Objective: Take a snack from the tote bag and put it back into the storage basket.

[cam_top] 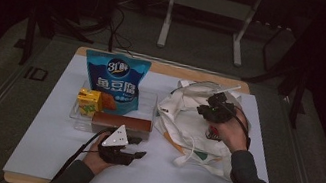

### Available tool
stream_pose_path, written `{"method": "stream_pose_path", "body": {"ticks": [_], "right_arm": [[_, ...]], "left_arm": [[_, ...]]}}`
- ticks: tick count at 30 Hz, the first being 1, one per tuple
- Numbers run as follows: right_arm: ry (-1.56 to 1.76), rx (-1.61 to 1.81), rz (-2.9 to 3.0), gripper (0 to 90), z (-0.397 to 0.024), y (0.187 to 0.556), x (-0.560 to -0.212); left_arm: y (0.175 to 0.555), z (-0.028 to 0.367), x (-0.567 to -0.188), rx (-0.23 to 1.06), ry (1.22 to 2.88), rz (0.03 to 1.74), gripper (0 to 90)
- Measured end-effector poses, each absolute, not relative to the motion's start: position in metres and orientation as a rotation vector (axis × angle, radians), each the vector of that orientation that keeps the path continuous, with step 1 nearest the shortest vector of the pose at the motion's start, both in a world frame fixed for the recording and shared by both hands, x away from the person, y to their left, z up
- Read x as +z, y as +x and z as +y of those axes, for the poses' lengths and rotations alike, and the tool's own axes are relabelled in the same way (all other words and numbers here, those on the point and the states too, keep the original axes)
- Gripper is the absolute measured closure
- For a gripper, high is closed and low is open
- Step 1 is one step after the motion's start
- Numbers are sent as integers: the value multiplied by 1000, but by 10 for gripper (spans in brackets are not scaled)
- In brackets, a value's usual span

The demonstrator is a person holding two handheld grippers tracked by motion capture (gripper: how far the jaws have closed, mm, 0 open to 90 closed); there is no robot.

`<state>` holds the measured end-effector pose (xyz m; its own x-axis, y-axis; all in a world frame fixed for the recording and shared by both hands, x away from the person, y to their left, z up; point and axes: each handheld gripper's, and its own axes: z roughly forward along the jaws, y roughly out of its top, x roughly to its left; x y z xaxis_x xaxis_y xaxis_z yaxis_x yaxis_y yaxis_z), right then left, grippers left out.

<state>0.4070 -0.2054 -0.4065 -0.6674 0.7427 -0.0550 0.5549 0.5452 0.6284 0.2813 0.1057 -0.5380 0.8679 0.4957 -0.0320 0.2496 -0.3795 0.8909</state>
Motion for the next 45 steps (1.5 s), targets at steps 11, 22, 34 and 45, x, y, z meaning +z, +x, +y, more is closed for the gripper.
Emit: {"method": "stream_pose_path", "body": {"ticks": [11, 22, 34, 45], "right_arm": [[1119, 809, 2459, 898, -229, 403, -415], [1140, 785, 2469, 900, -247, 399, -423], [1185, 775, 2467, 900, -276, 385, -431], [1177, 708, 2495, 900, -293, 375, -439]], "left_arm": [[281, 106, -538, 293, 1980, 546, 479], [281, 106, -538, 292, 1979, 546, 478], [281, 106, -538, 292, 1979, 548, 478], [281, 106, -538, 293, 1980, 545, 479]]}}
